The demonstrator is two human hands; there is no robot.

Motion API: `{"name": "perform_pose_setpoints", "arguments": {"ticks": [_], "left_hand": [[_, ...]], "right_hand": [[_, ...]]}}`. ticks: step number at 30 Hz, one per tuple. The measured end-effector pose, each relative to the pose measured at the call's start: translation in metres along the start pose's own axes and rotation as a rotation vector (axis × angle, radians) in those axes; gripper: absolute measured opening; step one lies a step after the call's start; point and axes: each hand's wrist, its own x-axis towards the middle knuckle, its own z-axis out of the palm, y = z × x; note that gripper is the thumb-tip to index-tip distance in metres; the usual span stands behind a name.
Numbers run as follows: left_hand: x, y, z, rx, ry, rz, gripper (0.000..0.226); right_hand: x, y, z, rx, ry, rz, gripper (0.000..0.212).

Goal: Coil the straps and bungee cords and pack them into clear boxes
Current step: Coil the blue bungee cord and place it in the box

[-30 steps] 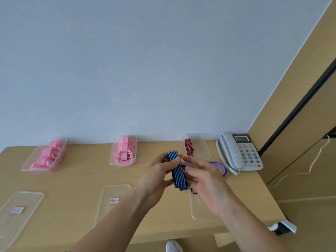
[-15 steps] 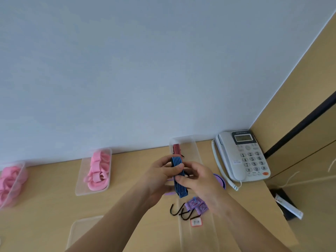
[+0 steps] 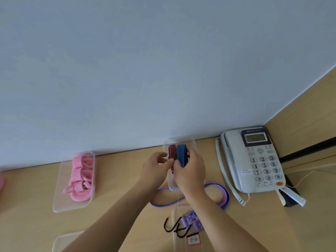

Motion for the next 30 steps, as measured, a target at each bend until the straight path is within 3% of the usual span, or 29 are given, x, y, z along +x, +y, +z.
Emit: {"name": "perform_pose_setpoints", "arguments": {"ticks": [7, 20, 30], "left_hand": [[0.013, -0.012, 0.005, 0.165, 0.03, 0.056, 0.034], [0.02, -0.025, 0.009, 0.213, 0.026, 0.16, 0.041], [0.021, -0.03, 0.013, 0.768, 0.058, 0.55, 0.059]], "right_hand": [[0.011, 0.002, 0.023, -0.106, 0.162, -0.048, 0.039], [0.02, 0.009, 0.02, -0.281, 0.213, -0.138, 0.04], [0.031, 0.011, 0.011, -0.511, 0.206, -0.292, 0.027]]}}
